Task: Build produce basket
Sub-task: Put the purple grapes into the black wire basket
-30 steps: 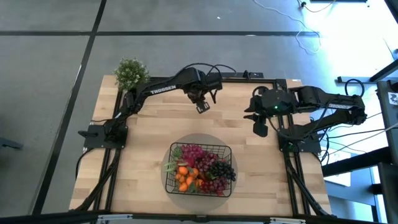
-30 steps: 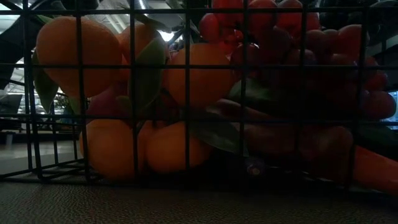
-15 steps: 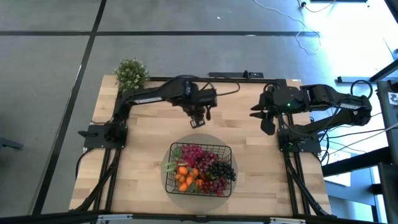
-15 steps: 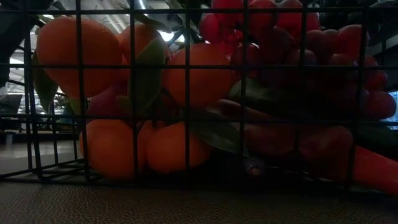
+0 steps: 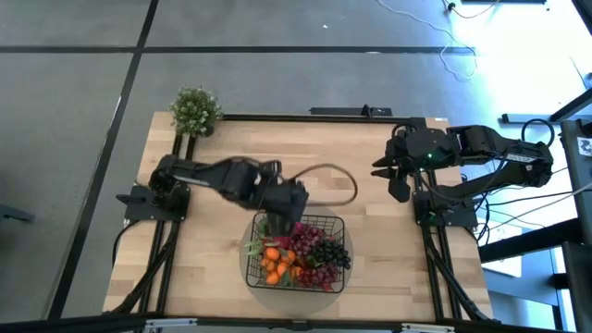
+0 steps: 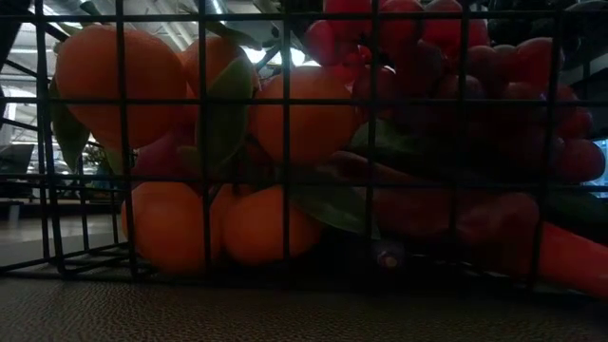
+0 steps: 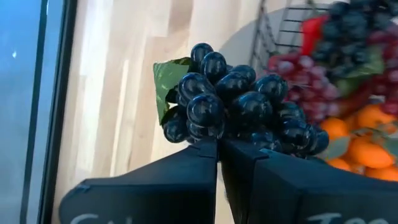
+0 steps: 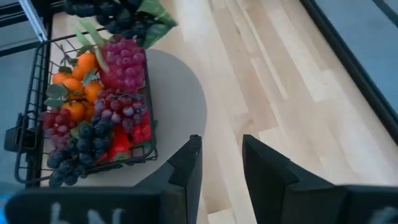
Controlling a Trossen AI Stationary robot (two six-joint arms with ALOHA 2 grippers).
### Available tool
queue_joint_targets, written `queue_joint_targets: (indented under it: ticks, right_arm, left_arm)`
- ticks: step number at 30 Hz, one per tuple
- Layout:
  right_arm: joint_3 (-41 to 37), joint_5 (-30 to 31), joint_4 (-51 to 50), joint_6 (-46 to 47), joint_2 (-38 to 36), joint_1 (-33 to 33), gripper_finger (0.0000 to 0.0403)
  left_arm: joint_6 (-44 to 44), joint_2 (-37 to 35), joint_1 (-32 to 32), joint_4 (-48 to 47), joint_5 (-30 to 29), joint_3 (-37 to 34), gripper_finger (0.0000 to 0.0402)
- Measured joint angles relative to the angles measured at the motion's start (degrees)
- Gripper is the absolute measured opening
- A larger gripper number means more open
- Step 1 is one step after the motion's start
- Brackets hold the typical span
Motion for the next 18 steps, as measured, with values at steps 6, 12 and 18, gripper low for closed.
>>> queue_joint_targets:
  ticks: [6, 12, 18]
  right_arm:
    - [0.0, -2.7, 0.0, -0.2, 0.0, 0.0, 0.01]
    - [0.0, -3.2, 0.0, 0.0, 0.0, 0.0, 0.01]
    - [0.0, -3.2, 0.0, -0.3, 0.0, 0.0, 0.01]
  left_arm:
    - [-3.5, 0.8, -5.5, 1.3, -2.6, -0.4, 0.0]
    - [-5.0, 2.2, -9.7, 3.2, -2.8, -0.5, 0.0]
    - [-6.3, 5.2, -10.9, 3.5, -3.1, -0.5, 0.0]
